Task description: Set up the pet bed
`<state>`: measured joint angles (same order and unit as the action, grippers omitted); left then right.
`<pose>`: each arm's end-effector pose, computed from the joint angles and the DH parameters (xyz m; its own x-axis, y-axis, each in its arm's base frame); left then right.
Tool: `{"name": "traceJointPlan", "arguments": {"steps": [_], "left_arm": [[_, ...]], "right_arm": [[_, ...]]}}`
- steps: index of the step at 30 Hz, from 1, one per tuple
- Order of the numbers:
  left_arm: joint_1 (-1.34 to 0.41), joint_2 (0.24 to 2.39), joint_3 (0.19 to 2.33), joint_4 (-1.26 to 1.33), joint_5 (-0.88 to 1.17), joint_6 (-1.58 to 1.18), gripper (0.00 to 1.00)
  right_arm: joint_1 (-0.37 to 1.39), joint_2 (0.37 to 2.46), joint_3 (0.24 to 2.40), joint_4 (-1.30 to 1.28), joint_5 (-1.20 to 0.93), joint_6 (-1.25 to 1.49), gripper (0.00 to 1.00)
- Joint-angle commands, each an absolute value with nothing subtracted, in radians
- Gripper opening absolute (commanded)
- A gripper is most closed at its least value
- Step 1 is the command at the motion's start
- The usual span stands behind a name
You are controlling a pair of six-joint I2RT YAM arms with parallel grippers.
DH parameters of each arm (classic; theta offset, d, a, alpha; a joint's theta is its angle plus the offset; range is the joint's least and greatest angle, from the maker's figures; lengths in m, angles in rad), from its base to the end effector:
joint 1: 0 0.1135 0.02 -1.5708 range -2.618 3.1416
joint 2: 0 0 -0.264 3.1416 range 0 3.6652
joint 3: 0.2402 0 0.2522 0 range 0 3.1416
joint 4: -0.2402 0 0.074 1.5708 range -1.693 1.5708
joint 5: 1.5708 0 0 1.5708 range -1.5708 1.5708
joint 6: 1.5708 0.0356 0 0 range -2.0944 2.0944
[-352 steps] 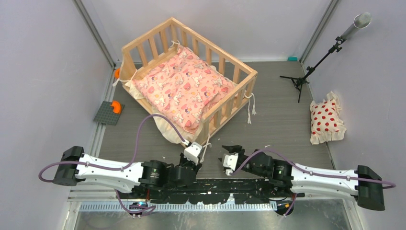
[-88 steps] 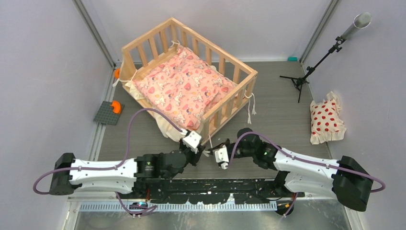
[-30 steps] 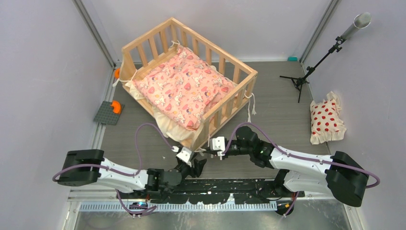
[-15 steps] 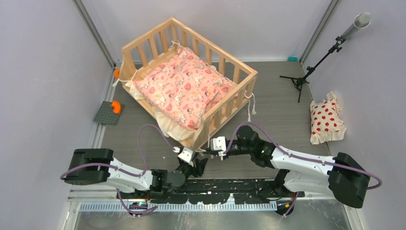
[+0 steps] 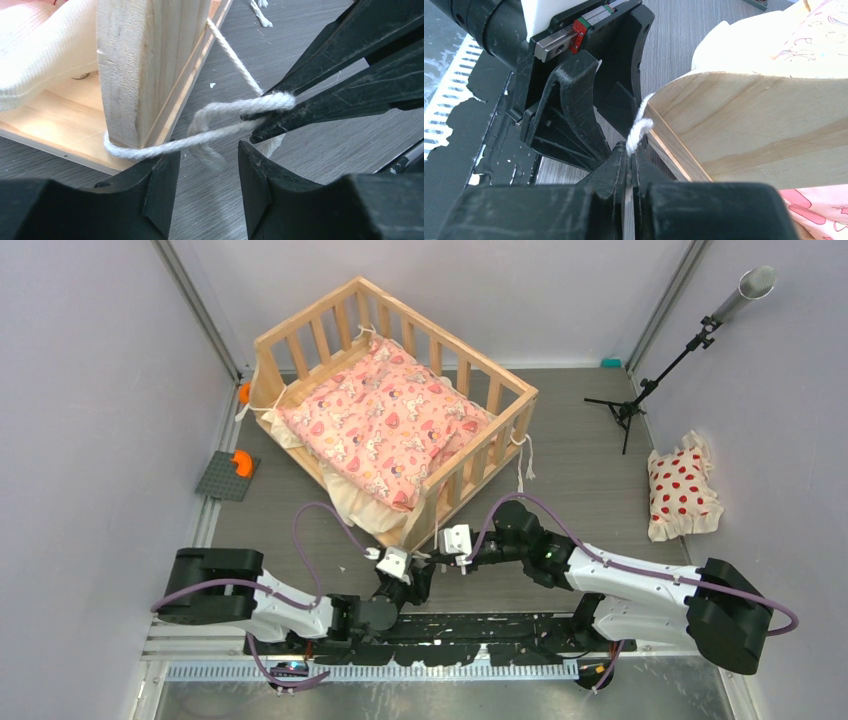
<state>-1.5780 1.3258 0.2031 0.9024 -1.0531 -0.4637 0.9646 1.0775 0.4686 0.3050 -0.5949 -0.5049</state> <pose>0.0295 -0.2058 0.1548 -0.2227 -0.1822 -0.9577 0.4488 0.8529 -0.2666 0.1141 0.1995 0.2242 0.3274 -0.2309 -0.9162 -0.9448 -0.0906 -0.3148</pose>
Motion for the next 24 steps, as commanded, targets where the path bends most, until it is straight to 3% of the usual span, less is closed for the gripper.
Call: {"name": "traceJointPlan", "arguments": {"steps": [1, 10, 17, 24], "left_arm": [[-1.559, 1.364, 0.217, 1.023, -1.24, -0.414, 0.47], [-1.558, 1.453, 0.224, 1.16, -1.277, -0.368, 0.3], [-1.558, 1.49, 0.222, 1.219, -1.292, -0.364, 0.01], [-1.56, 1.464, 0.195, 1.212, -1.197, -0.365, 0.0]], "right_arm": [[0.977, 1.047, 0.502, 0.275, -0.719, -0.476, 0.01], [0.979, 1.05, 0.5, 0.268, -0.726, -0.47, 0.01], [0.979, 1.069, 0.505, 0.26, -0.699, -0.459, 0.01], [0.978, 1.074, 0.52, 0.248, -0.658, -0.459, 0.01]]}}
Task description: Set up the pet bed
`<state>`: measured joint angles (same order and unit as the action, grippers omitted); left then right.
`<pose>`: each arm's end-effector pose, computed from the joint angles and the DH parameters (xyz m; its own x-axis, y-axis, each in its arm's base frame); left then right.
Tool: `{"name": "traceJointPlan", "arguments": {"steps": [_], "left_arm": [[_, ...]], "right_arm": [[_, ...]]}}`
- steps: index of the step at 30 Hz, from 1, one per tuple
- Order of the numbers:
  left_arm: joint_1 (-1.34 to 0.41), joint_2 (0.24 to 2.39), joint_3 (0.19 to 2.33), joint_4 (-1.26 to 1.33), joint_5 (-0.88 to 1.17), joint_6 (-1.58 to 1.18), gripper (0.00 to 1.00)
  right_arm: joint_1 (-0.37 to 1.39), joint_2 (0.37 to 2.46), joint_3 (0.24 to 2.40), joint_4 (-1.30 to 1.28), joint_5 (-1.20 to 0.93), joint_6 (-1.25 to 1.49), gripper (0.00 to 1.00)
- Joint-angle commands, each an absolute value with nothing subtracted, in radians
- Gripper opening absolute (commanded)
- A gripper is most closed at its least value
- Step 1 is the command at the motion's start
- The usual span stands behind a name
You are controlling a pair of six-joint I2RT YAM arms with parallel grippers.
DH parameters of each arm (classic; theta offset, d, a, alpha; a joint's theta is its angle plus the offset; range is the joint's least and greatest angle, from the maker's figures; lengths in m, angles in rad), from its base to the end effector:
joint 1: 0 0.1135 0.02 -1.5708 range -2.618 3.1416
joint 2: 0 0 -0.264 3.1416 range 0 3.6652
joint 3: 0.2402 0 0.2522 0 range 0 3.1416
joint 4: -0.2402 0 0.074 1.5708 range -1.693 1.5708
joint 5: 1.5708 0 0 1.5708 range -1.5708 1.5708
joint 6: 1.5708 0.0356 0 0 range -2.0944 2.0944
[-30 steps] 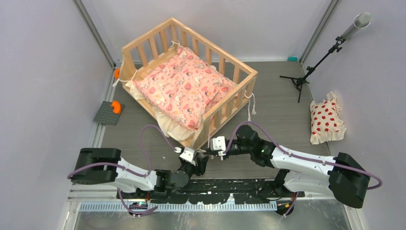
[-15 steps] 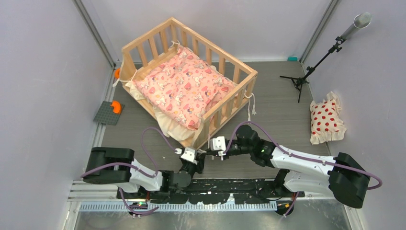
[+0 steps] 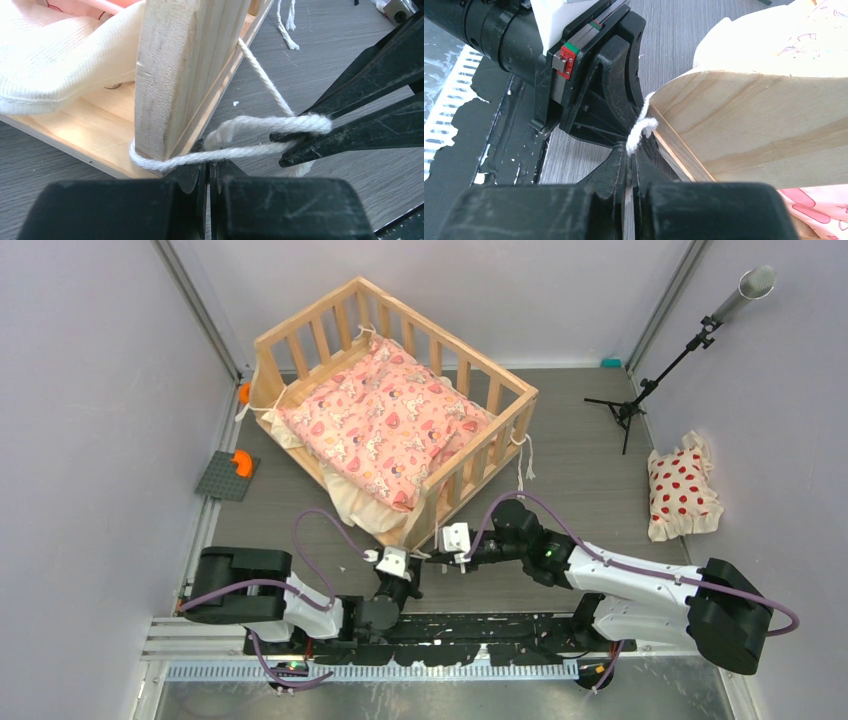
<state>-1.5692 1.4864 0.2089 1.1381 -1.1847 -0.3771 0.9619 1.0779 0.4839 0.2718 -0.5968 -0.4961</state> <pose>0.0333 -0.2125 0.1473 -0.1383 -0.2088 -0.9681 0.3487 0.9047 -0.2450 0.1150 0.1999 0.2259 0.3088 -0.2455 -0.9189 -0.9510 -0.0921 -0.2950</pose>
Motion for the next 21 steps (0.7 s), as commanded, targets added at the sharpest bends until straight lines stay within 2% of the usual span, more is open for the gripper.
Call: {"name": "traceJointPlan", "arguments": {"steps": [1, 6, 12, 21], "left_arm": [[-1.562, 1.451, 0.187, 1.2, -1.179, -0.371, 0.0], [-1.566, 1.337, 0.188, 0.974, -1.064, -0.454, 0.0], [-1.566, 1.123, 0.234, 0.484, -0.962, -0.619, 0.0], [-1.566, 0.977, 0.2, 0.31, -0.85, -0.671, 0.0]], "right_arm": [[0.977, 1.075, 0.521, 0.248, -0.652, -0.459, 0.01], [0.979, 1.081, 0.528, 0.245, -0.61, -0.458, 0.01], [0.978, 1.09, 0.529, 0.245, -0.579, -0.469, 0.01], [0.978, 1.092, 0.54, 0.254, -0.528, -0.474, 0.06]]}}
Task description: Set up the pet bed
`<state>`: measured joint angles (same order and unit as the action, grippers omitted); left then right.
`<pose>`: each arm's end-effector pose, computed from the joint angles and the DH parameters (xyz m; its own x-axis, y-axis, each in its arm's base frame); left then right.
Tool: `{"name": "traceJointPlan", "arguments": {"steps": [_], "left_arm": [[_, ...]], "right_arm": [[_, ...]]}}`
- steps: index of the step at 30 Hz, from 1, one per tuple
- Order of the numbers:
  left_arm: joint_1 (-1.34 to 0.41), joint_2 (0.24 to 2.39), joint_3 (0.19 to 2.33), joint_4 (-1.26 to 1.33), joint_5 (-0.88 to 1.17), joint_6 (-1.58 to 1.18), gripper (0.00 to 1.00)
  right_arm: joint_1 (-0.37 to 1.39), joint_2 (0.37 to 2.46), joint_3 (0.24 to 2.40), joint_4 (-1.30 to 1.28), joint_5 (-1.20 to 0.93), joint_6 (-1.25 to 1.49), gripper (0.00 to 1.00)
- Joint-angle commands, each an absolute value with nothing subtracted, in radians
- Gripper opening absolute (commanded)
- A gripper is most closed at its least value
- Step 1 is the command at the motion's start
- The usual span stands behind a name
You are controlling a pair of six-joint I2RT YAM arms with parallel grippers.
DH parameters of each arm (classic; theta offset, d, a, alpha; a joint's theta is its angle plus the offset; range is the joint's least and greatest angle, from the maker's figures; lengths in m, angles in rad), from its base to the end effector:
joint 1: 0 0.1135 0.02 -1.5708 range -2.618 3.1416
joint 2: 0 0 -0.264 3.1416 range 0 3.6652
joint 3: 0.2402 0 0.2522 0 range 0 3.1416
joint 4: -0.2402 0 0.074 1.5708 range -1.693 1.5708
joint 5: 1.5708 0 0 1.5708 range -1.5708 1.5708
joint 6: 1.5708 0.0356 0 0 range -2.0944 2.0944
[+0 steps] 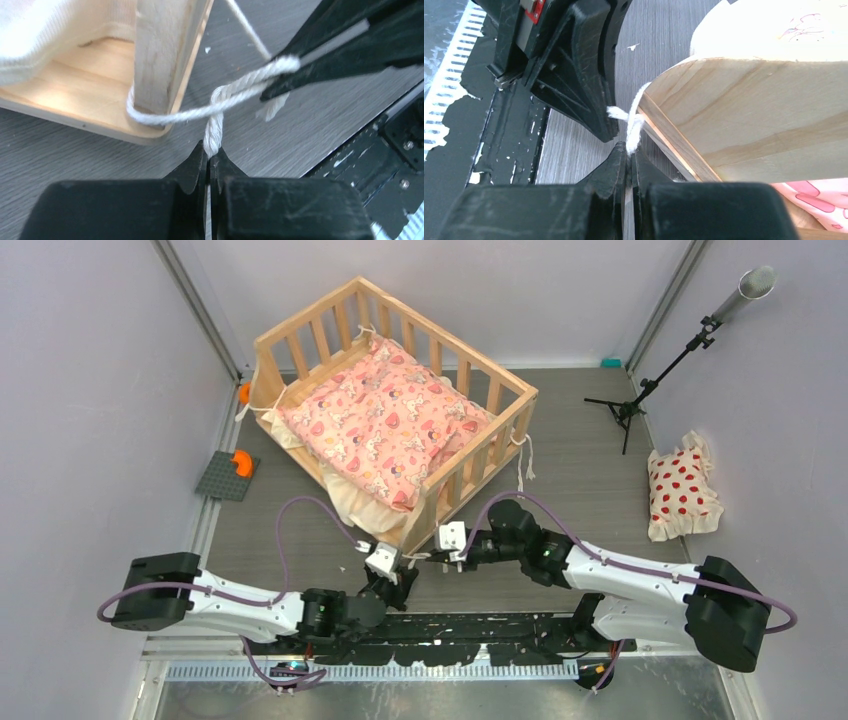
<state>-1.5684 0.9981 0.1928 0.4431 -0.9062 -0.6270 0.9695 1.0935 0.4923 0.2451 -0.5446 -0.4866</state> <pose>0.0285 -0.1796 0.1663 -0.3615 -0.1458 -0.9209 0.4975 0.8052 -0.3228 0.1164 0.2022 0.2225 0.2839 -0.2931 -0.9129 -0.9585 -0.0606 -0.2786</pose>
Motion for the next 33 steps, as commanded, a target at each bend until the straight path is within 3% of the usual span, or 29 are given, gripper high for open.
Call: {"name": "traceJointPlan", "arguments": {"steps": [1, 9, 22, 30, 33], "left_arm": [[-1.566, 0.98, 0.213, 0.29, -0.839, -0.67, 0.0], [-1.566, 0.996, 0.275, 0.119, -0.801, -0.754, 0.0], [-1.566, 0.964, 0.32, 0.048, -0.953, -0.787, 0.0], [-1.565, 1.007, 0.342, 0.069, -0.954, -0.762, 0.0], [-1.564, 1.028, 0.353, 0.068, -0.948, -0.755, 0.0]], "right_arm": [[0.978, 1.094, 0.541, 0.256, -0.524, -0.474, 0.06], [0.978, 1.117, 0.54, 0.266, -0.497, -0.481, 0.07], [0.979, 1.173, 0.544, 0.282, -0.499, -0.503, 0.31], [0.978, 1.152, 0.555, 0.31, -0.512, -0.489, 0.51], [0.978, 1.119, 0.549, 0.323, -0.507, -0.47, 0.53]]}}
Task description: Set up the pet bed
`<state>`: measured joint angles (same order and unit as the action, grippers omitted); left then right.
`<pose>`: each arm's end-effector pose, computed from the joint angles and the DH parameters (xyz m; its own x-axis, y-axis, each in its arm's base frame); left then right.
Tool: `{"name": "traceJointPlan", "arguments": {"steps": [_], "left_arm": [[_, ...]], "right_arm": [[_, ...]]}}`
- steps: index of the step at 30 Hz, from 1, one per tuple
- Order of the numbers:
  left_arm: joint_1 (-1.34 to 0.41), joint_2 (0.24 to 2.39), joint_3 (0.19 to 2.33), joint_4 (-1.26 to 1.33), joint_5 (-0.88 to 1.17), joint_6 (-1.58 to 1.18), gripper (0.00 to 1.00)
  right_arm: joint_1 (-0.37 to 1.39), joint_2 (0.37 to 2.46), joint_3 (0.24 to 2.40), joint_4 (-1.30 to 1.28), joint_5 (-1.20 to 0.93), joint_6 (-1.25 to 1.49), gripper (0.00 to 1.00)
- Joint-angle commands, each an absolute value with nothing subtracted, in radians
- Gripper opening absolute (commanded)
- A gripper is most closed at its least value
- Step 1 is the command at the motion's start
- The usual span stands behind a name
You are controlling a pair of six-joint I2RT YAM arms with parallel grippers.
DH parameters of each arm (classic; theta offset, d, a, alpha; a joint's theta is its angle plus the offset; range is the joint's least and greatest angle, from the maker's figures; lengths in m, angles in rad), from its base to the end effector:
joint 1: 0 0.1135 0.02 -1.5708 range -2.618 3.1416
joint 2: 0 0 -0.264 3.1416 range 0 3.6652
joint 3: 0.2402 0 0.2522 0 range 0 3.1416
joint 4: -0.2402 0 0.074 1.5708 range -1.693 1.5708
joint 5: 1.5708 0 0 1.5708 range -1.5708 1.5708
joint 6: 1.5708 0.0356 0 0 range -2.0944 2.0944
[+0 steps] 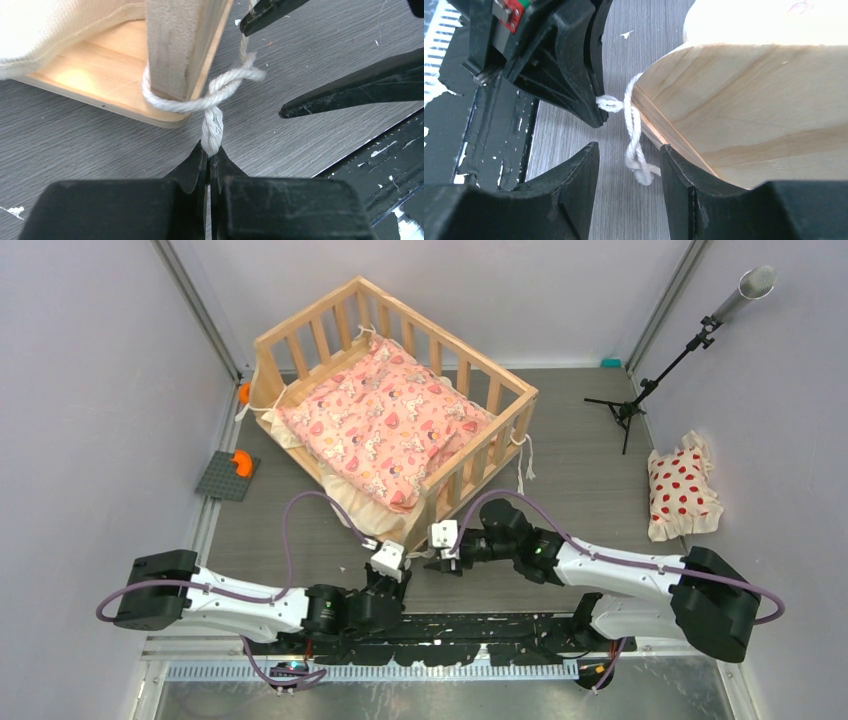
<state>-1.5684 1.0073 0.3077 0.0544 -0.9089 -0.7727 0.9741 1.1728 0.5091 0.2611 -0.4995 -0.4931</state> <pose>0.0285 -0.1816 0.1672 -0.4290 -0.0104 -0.9032 0.4380 0.8721 -0.2181 0.1232 0.2118 0.2120 0.2670 -0.3464 -0.8993 -0.9620 -0.0400 -0.2702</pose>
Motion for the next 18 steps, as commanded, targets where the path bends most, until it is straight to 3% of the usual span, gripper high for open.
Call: {"name": "traceJointPlan", "arguments": {"steps": [1, 14, 18], "left_arm": [[-1.565, 1.035, 0.356, 0.068, -0.949, -0.755, 0.0], [-1.564, 1.042, 0.373, 0.048, -0.946, -0.754, 0.0], [-1.564, 1.051, 0.377, 0.058, -0.938, -0.75, 0.0]], "right_arm": [[0.978, 1.109, 0.546, 0.327, -0.496, -0.459, 0.53], [0.981, 0.847, 0.272, 0.479, -0.251, -0.144, 0.54], [0.982, 0.86, 0.174, 0.614, -0.179, -0.084, 0.54]]}}
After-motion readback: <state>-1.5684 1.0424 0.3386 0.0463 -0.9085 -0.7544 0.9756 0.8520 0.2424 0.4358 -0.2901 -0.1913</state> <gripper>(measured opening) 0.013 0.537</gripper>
